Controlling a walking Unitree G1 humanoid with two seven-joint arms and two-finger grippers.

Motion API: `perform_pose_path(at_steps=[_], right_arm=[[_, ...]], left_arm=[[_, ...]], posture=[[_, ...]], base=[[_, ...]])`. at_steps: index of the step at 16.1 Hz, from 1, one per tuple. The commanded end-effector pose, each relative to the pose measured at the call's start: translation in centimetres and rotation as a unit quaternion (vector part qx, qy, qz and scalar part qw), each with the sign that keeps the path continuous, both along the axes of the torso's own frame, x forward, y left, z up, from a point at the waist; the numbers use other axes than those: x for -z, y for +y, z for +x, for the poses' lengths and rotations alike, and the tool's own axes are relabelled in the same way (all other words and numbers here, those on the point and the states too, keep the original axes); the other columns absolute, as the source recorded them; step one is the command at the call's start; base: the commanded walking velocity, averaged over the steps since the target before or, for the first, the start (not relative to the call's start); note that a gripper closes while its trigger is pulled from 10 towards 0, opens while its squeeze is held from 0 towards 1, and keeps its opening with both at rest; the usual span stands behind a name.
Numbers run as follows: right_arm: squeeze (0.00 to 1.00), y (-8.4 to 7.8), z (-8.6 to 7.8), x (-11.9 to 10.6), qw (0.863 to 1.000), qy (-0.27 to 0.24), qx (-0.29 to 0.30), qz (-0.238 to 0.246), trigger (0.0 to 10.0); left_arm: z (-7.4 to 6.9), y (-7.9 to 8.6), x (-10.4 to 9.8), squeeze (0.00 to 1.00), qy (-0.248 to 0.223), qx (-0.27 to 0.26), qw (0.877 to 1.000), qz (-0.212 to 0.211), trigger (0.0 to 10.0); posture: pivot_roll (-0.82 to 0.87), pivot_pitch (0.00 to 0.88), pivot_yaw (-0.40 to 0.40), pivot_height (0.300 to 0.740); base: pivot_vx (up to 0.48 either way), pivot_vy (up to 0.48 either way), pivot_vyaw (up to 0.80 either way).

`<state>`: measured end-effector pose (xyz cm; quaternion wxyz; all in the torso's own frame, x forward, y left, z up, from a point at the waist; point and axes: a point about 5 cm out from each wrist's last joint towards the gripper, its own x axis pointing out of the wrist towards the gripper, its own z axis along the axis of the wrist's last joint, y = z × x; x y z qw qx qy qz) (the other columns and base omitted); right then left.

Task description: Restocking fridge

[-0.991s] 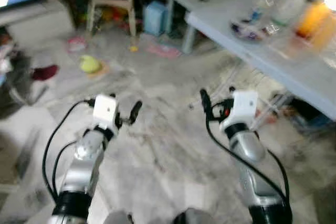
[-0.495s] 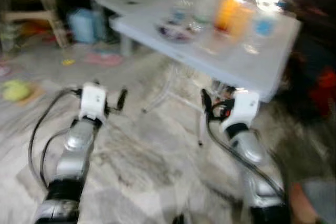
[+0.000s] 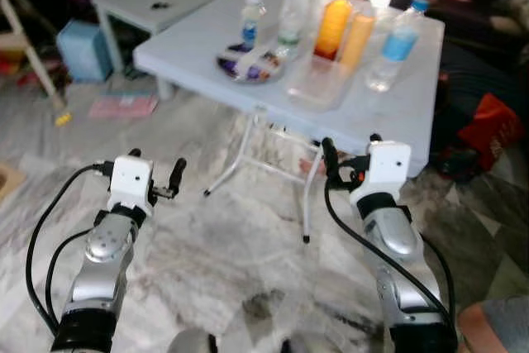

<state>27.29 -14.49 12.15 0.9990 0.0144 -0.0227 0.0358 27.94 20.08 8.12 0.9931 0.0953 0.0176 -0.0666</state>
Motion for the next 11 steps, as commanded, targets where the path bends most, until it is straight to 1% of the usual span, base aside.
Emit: perform_pose_path(at_steps=[1,2,3,4,6,7,8,9,11], right_arm=[[0.0,-0.8,-0.1,-0.1,1.0,-0.006,0.018,0.015,10.0],[0.0,-0.9,0.0,-0.1,0.999,-0.001,0.033,0.008,10.0],[0.0,-0.9,0.0,-0.1,1.0,0.0,0.03,0.009,10.0],[0.0,-1.0,-0.1,-0.3,0.999,-0.006,0.03,0.012,10.0],[0.0,-1.2,0.0,-0.3,0.999,-0.007,0.034,0.022,10.0],[0.0,-1.2,0.0,-0.2,0.999,-0.001,0.038,0.027,10.0],[0.0,-1.2,0.0,-0.3,0.999,-0.003,0.039,0.027,10.0],[0.0,-1.2,0.0,-0.3,0.999,-0.005,0.041,0.026,10.0],[0.0,-1.2,0.0,-0.3,0.999,-0.005,0.04,0.027,10.0]], left_arm=[[0.0,-0.6,0.0,0.0,-0.004,-0.003,1.0,-0.006,10.0],[0.1,-0.6,-0.2,0.0,-0.014,-0.013,1.0,-0.014,10.0],[0.2,-0.7,-0.3,0.0,-0.017,-0.012,1.0,-0.016,10.0],[0.7,-1.1,-0.7,0.0,-0.017,-0.008,1.0,-0.023,10.0],[1.3,-1.2,-1.4,0.0,-0.026,0.009,0.999,-0.027,10.0],[1.4,-1.2,-1.6,0.0,-0.03,0.011,0.999,-0.029,10.0],[1.5,-1.3,-1.8,0.0,-0.035,0.015,0.999,-0.024,10.0],[1.7,-1.5,-2.0,0.0,-0.037,0.021,0.999,-0.031,10.0],[1.8,-1.7,-2.2,0.0,-0.04,0.028,0.998,-0.034,10.0]], posture=[[-0.07,0.049,-0.061,0.74],[-0.07,0.047,-0.062,0.74],[-0.07,0.045,-0.061,0.74],[-0.07,0.044,-0.061,0.74],[-0.07,0.044,-0.06,0.74],[-0.07,0.045,-0.057,0.74],[-0.07,0.048,-0.058,0.74],[-0.07,0.048,-0.058,0.74],[-0.06,0.053,-0.061,0.74]], base=[[0.266,0.0,0.0],[0.0,0.0,0.0],[0.0,0.0,0.0],[0.0,0.0,0.0],[0.0,0.0,0.0],[0.266,0.0,-0.4],[0.337,0.0,-0.8],[0.431,0.0,-0.8],[0.472,0.0,0.0]])
